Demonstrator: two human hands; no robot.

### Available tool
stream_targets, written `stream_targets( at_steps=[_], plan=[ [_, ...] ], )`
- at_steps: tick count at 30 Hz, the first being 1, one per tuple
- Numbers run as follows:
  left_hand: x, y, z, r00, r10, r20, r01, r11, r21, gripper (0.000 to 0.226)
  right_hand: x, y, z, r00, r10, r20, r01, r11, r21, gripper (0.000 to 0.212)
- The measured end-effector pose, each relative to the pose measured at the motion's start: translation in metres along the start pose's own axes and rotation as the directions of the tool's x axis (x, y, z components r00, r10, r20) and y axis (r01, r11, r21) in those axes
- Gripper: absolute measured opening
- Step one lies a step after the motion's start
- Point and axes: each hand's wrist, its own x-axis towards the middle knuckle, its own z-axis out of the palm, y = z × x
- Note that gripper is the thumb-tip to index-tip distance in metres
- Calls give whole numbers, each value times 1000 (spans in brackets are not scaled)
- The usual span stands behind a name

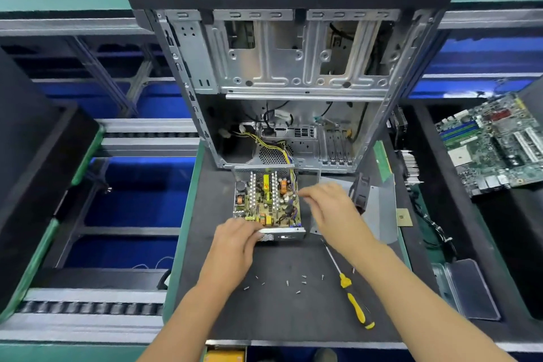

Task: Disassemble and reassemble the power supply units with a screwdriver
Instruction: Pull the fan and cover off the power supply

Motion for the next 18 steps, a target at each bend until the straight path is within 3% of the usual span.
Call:
stream_targets(
  at_steps=[3,6,10,18],
  plan=[
    [0,-1,-4,1000,16,12,-15,1000,-20,10,32,-2,8,935,-11,355,119,951,-284,21],
    [1,-3,-5,999,20,34,-19,999,-36,9,50,-10,17,836,59,546,207,887,-413,22],
    [2,-5,-9,998,28,59,-24,997,-68,6,62,-15,26,774,157,613,185,871,-456,25],
    [3,-12,-11,995,21,95,-12,996,-93,5,69,-25,19,624,237,744,47,940,-339,22]
  ],
)
